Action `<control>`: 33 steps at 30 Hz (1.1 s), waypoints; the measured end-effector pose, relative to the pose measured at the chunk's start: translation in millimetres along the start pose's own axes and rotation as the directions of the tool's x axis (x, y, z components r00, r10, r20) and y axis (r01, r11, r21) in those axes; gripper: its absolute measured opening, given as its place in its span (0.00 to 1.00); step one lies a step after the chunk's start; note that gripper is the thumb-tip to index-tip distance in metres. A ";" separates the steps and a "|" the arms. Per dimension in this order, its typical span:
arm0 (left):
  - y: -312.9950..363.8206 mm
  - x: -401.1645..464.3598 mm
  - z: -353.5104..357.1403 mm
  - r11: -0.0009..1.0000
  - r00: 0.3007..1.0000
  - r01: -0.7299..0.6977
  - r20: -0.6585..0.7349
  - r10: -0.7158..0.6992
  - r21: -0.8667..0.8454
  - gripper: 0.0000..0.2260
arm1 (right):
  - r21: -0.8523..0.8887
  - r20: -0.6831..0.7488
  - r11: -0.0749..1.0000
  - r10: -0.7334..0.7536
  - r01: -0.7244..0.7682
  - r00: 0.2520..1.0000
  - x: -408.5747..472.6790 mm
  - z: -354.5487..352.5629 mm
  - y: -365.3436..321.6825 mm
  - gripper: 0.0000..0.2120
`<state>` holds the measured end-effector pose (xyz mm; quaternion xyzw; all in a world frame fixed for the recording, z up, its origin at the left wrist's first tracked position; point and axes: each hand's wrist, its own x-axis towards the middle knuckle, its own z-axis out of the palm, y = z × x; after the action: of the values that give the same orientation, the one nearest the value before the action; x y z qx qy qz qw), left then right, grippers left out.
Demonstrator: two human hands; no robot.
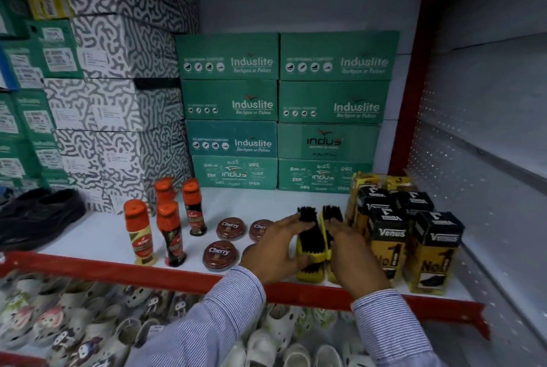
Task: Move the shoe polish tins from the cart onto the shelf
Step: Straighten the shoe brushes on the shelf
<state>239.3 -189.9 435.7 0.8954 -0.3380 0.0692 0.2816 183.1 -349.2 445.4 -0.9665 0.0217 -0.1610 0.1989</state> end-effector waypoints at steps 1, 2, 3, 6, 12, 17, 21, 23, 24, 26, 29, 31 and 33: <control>3.2 3.5 2.7 1.000 1.000 -0.005 0.013 0.005 0.011 0.29 | 0.000 0.025 1.000 0.007 -0.007 1.000 -0.9 2.7 4.0 0.30; 3.6 5.9 4.3 1.000 1.000 -0.012 0.022 0.012 0.022 0.29 | 0.004 0.040 1.000 0.011 -0.011 0.999 -1.4 5.6 6.5 0.32; 2.6 7.9 5.4 0.999 0.999 -0.018 0.036 0.016 0.034 0.28 | 0.013 0.044 1.000 0.013 -0.014 0.999 -1.2 9.0 9.3 0.33; 0.3 13.0 6.0 0.999 0.998 -0.023 0.066 0.020 0.049 0.26 | 0.042 0.017 0.999 0.023 -0.024 1.000 -0.4 13.5 18.7 0.33; -3.0 15.3 6.9 0.998 0.999 0.004 0.050 -0.007 0.060 0.22 | 0.084 -0.011 0.996 0.018 -0.017 1.000 -1.7 15.7 25.7 0.30; -7.8 15.9 11.0 0.999 0.998 0.029 0.050 -0.031 0.038 0.22 | 0.079 -0.014 0.997 0.011 -0.010 1.000 -0.7 16.5 27.1 0.31; -12.5 14.6 15.1 0.998 0.998 0.049 0.034 -0.050 0.032 0.23 | 0.080 -0.021 0.997 0.011 -0.009 1.000 -0.2 16.6 27.8 0.31; -12.9 13.4 16.6 0.998 0.998 0.061 0.022 -0.062 0.033 0.24 | 0.074 -0.032 0.997 0.008 -0.006 0.999 -1.1 16.9 28.7 0.30; -13.4 13.0 17.5 0.997 0.998 0.066 0.016 -0.066 0.034 0.24 | 0.070 -0.033 0.998 0.008 -0.006 0.999 -1.4 17.3 29.2 0.29; -12.9 12.3 18.1 0.997 0.998 0.066 0.005 -0.066 0.040 0.24 | 0.062 -0.029 0.998 0.011 -0.009 1.000 -1.6 17.4 29.0 0.28; -12.8 11.5 17.7 0.996 0.998 0.064 -0.001 -0.064 0.055 0.23 | 0.045 -0.022 0.999 0.015 -0.014 1.000 -0.9 17.2 28.5 0.27; -13.0 10.7 17.0 0.997 0.998 0.062 -0.001 -0.062 0.050 0.23 | 0.033 -0.024 0.999 0.023 -0.023 0.999 -1.0 16.7 27.5 0.27; -13.1 10.0 16.9 0.997 0.998 0.059 -0.001 -0.059 0.052 0.24 | 0.031 -0.028 0.999 0.036 -0.035 0.999 -1.6 15.6 26.5 0.27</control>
<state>254.3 -196.8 418.8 0.9120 -0.3095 0.0695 0.2600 187.1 -367.5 421.0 -0.9603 0.0393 -0.1715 0.2163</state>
